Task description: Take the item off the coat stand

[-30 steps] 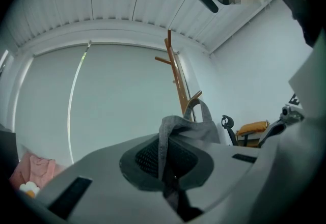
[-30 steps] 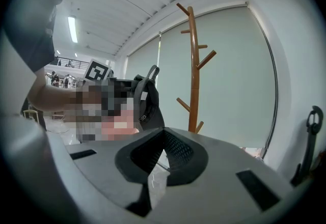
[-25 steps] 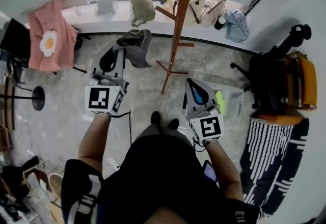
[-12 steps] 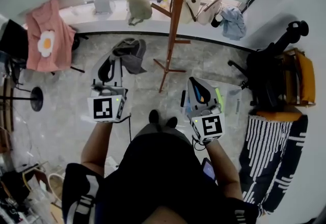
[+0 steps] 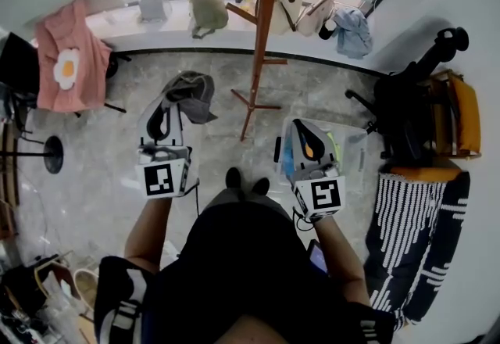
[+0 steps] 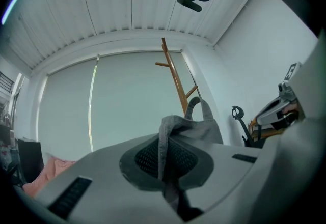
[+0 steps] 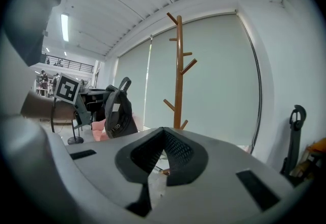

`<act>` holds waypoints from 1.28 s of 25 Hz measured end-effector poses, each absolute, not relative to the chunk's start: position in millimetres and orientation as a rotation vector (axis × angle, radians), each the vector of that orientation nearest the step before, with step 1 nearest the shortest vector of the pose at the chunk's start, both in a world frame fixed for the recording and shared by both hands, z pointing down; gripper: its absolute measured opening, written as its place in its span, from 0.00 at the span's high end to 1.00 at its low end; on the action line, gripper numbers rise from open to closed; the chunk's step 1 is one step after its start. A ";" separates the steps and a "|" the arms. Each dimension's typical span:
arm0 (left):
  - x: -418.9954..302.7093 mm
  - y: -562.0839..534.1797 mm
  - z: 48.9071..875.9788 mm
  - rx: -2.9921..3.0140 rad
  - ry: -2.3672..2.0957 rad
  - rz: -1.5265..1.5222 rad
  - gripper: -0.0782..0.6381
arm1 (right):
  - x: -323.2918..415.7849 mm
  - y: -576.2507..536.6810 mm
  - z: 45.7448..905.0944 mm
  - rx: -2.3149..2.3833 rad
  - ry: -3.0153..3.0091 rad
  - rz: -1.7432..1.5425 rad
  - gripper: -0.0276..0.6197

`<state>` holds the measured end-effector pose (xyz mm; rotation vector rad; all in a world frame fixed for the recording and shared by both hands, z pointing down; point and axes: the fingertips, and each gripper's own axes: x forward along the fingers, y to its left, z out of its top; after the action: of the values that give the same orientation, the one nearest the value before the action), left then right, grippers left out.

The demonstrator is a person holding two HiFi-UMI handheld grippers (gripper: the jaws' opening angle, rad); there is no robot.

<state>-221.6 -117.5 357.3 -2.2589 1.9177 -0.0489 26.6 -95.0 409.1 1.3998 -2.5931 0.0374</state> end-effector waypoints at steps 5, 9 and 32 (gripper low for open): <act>-224.7 -108.2 364.6 -2.221 1.940 -0.057 0.85 | 32.9 -94.0 413.7 1.440 -2.579 0.042 0.93; -223.6 -103.3 370.9 -2.227 1.956 -0.056 0.85 | 35.5 -91.3 414.3 1.468 -2.578 0.048 0.93; -229.2 -86.1 400.4 -2.193 2.018 -0.095 0.85 | 54.1 -91.3 414.3 1.559 -2.599 0.089 0.93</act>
<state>-229.2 -86.1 400.4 -2.1929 2.0175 -0.0947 54.1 -91.3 414.3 1.5588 -2.5987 0.0889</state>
